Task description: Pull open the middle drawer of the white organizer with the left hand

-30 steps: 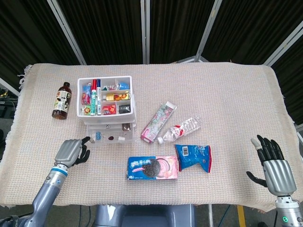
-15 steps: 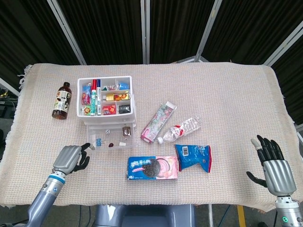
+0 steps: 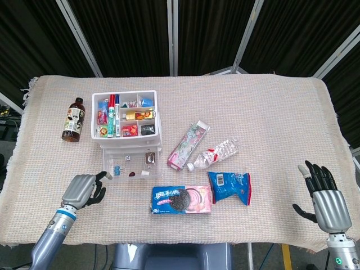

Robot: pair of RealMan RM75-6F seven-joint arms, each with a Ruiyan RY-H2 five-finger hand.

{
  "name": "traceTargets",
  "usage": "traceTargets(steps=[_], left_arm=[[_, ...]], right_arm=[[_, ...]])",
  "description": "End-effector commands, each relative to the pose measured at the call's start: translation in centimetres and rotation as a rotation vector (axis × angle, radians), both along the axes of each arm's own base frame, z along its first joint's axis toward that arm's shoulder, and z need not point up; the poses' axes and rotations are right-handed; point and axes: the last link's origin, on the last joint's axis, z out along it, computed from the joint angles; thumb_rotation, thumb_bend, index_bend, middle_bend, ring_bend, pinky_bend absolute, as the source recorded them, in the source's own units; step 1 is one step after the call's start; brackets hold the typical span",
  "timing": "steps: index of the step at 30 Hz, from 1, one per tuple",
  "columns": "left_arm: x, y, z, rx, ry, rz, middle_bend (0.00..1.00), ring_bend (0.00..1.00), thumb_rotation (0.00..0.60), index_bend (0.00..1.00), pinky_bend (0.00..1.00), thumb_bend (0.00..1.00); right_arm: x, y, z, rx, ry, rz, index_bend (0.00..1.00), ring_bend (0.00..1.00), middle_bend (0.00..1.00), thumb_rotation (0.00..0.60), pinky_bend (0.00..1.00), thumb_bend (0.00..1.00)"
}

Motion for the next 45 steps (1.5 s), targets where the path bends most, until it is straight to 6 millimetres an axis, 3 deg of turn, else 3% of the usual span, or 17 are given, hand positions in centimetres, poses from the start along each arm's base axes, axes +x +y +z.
traceTargets(steps=[1,14,21,29,34,40,45], left_arm=[[0.2,-0.1,0.0,-0.007,-0.011,-0.004,0.80,0.83,0.600,0.33,0.66,0.58],[0.7,-0.6,0.2,-0.012,-0.029,-0.033,0.80,0.83,0.600,0.32,0.66,0.58],[0.6,-0.5,0.6,0.008,-0.017,-0.039,0.80,0.83,0.600,0.25,0.66,0.57],[0.3,0.1,1.4,0.059,0.003,-0.044,0.80,0.83,0.600,0.21,0.65,0.36],[1.6,1.0,3.1,0.125,0.033,-0.111,0.83,0.84,0.600,0.32,0.67,0.22],[3.7,2.8,4.8,0.184,0.134,-0.210,0.92,0.90,0.600,0.44,0.73,0.21],[4.9,4.4,5.2,0.183,0.245,-0.255,0.95,0.92,0.600,0.46,0.75,0.21]], right_arm=[[0.0,0.0,0.0,0.001,0.000,0.000,0.00,0.00,0.00,0.600,0.00,0.06],[0.0,0.0,0.0,0.001,-0.001,0.001,0.00,0.00,0.00,0.600,0.00,0.06],[0.0,0.0,0.0,0.001,0.000,0.000,0.00,0.00,0.00,0.600,0.00,0.06],[0.0,0.0,-0.1,0.001,0.001,0.000,0.00,0.00,0.00,0.600,0.00,0.06],[0.1,0.0,-0.1,-0.001,0.000,0.002,0.00,0.00,0.00,0.600,0.00,0.06],[0.1,0.0,-0.1,-0.001,0.000,0.005,0.00,0.00,0.00,0.600,0.00,0.06],[0.1,0.0,0.0,-0.001,-0.004,0.004,0.00,0.00,0.00,0.600,0.00,0.06]])
